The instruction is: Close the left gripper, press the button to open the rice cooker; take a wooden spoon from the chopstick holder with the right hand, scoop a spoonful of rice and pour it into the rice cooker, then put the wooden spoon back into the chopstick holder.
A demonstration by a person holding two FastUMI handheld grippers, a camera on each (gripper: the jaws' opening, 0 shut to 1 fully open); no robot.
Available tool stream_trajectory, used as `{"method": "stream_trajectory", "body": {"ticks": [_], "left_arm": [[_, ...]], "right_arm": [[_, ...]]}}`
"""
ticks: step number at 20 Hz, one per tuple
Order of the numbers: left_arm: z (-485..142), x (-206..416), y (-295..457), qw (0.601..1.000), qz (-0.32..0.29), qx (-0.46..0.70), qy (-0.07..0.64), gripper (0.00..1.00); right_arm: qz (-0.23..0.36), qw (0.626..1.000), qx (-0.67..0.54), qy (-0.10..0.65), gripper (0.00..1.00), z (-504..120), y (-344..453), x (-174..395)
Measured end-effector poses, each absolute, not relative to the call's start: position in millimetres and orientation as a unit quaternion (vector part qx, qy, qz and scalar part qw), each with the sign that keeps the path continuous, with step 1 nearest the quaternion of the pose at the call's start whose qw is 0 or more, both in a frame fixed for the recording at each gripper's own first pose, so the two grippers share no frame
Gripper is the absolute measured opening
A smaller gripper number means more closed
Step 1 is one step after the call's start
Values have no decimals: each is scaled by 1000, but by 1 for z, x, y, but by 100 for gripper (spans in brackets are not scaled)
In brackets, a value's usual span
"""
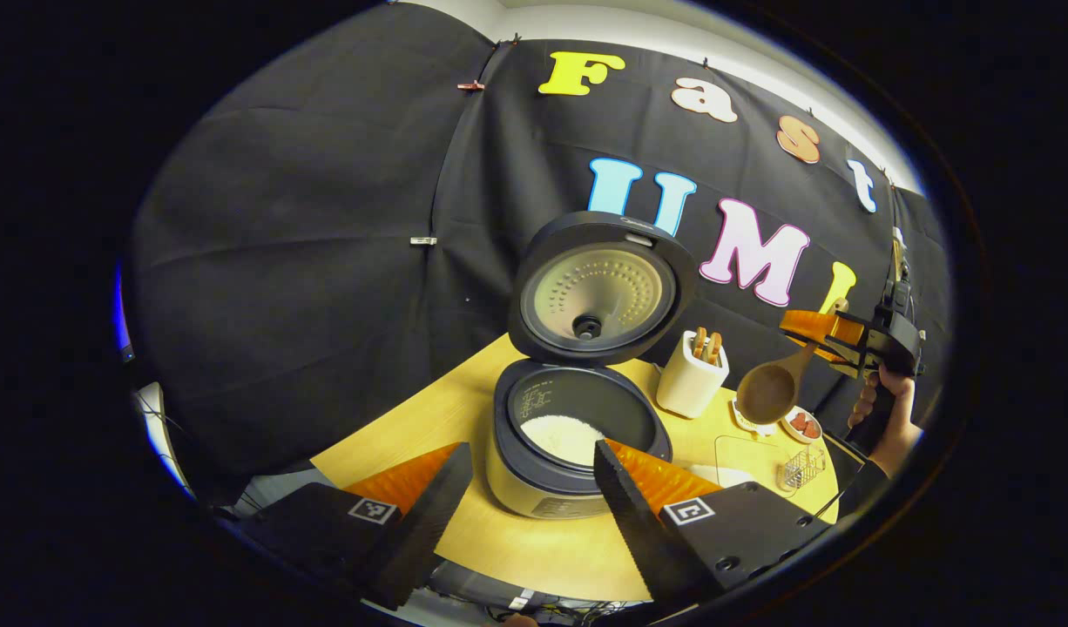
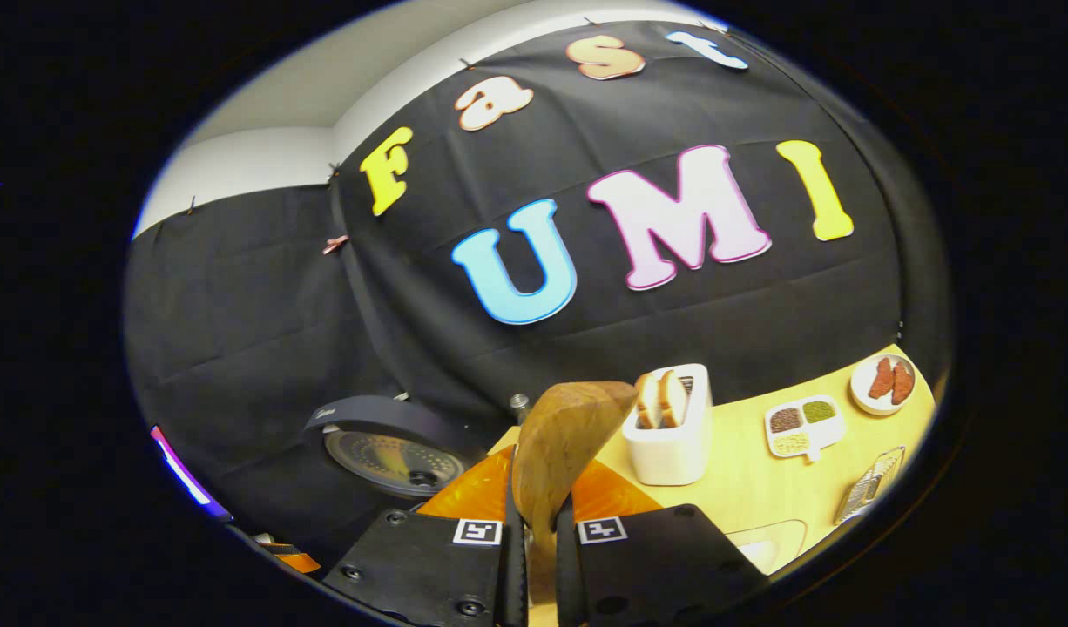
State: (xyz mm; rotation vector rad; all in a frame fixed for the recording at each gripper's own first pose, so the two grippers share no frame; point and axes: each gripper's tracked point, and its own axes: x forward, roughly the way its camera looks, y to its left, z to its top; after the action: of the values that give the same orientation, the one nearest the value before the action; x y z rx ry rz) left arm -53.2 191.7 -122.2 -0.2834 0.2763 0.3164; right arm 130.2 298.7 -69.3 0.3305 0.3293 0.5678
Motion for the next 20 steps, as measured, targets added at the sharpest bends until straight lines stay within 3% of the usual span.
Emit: {"method": "stream_trajectory", "body": {"ticks": [12,20], "left_arm": [[-106,-24,141,969,156,-139,135,95],[-113,1,108,964,165,-146,151,95]], "right_arm": [[123,960,205,144,17,-76,109,182],[-6,965,222,139,17,-119,-28,221]]}}
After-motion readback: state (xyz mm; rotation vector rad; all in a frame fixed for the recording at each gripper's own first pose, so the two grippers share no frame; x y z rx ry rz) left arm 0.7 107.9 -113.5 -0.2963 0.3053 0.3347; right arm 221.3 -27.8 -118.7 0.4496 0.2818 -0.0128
